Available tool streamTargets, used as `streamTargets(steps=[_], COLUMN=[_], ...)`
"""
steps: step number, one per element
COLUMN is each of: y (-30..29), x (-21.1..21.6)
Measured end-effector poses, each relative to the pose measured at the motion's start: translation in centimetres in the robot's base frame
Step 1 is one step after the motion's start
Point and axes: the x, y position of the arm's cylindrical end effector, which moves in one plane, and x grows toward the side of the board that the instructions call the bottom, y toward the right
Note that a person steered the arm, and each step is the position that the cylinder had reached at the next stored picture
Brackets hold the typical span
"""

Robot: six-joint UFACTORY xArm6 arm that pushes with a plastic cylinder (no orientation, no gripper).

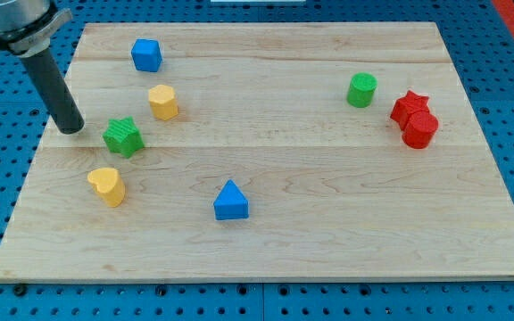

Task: Place the yellow blocks together on the left side

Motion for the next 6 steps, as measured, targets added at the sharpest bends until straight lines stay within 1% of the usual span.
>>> streamTargets(steps=[1, 2, 3, 4, 5, 6], y=[10.2, 20.6, 20.1, 14.9, 8.0, 6.4], x=[0.7, 0.3, -3.9, -5.4, -3.9, -3.4])
